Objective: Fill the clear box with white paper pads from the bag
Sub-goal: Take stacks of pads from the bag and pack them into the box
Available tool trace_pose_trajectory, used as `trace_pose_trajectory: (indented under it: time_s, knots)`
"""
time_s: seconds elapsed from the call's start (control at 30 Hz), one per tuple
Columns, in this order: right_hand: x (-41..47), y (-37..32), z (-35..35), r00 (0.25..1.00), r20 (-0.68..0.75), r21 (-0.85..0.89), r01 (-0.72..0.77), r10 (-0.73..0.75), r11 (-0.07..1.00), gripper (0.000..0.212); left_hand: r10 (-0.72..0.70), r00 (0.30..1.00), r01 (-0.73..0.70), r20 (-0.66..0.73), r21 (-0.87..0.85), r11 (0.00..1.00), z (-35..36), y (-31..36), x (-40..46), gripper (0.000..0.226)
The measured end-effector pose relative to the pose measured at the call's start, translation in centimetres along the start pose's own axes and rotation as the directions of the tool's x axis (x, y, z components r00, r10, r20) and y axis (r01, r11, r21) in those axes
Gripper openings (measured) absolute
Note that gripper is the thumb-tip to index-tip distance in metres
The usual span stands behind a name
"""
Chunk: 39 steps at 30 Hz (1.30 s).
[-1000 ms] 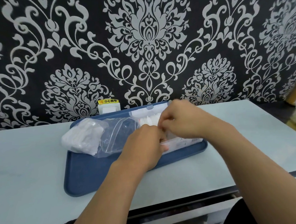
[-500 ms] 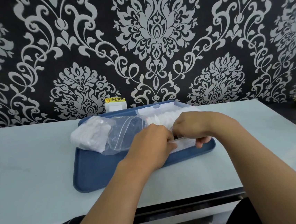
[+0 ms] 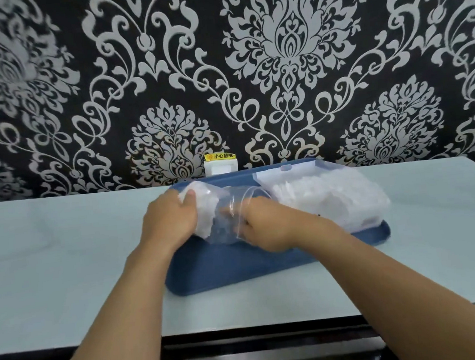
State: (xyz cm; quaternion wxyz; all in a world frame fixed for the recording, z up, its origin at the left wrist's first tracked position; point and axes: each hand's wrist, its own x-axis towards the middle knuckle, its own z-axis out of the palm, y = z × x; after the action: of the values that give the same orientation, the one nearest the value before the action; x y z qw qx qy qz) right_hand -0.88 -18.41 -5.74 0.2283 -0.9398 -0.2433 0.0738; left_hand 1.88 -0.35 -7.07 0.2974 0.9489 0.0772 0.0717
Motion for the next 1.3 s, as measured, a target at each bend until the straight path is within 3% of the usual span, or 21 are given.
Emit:
trace_pose_trajectory:
  time_s: [0.07,0.17,0.4,0.57,0.67,0.87,0.97,1.1,1.2,1.3]
  knots:
    - [0.6,-0.1,0.4,0.996,-0.078,0.038,0.038,-0.035,0.999,0.046,0.117,0.992,-0.117,-0.038,-0.015,0.993,0.2,0.1,-0.3,0.042]
    - [0.8,-0.1,0.3,0.988,-0.135,0.073,0.085,-0.075,0.994,0.047,0.197,0.980,-0.197,-0.030,-0.024,0.980,0.3,0.2,-0.6,0.041]
    - [0.4,0.1,-0.4,0.992,-0.074,0.063,0.106,-0.101,0.992,0.043,0.141,0.990,-0.141,-0.009,-0.097,0.985,-0.1,0.2,-0.5,0.042]
    - [0.8,-0.3,-0.2,0.981,-0.183,-0.040,0.062,-0.068,0.997,0.031,0.105,0.994,-0.103,0.003,-0.172,0.980,0.1,0.2,-0.5,0.043]
    - [0.7,-0.4,0.0,0.977,-0.204,-0.128,0.038,-0.064,0.991,0.035,0.110,0.994,-0.111,-0.015,-0.178,0.978,0.3,0.4,-0.6,0.047]
    - [0.4,0.2,-0.2,0.970,-0.234,-0.042,0.054,-0.063,0.998,0.026,0.075,0.996,-0.081,-0.043,-0.149,0.986,0.4,0.4,-0.5,0.047]
    - [-0.2,0.4,-0.4,0.947,-0.277,-0.052,0.152,-0.160,0.987,0.017,0.074,0.996,-0.081,-0.051,-0.147,0.986,0.5,0.4,-0.5,0.051]
    - [-0.1,-0.4,-0.2,0.976,-0.181,-0.247,0.073,-0.120,0.966,0.035,0.094,0.994,-0.101,-0.048,-0.150,0.984,0.5,0.7,-0.6,0.054]
    - [-0.4,0.1,-0.2,0.963,-0.249,-0.059,0.097,-0.109,0.994,0.027,0.123,0.992,-0.117,0.025,-0.159,0.980,0.6,1.1,-0.8,0.057]
    - [-0.4,0.2,-0.1,0.969,-0.240,-0.053,0.043,-0.055,0.998,0.020,0.152,0.985,-0.139,0.083,-0.146,0.979,0.7,0.9,-0.8,0.048]
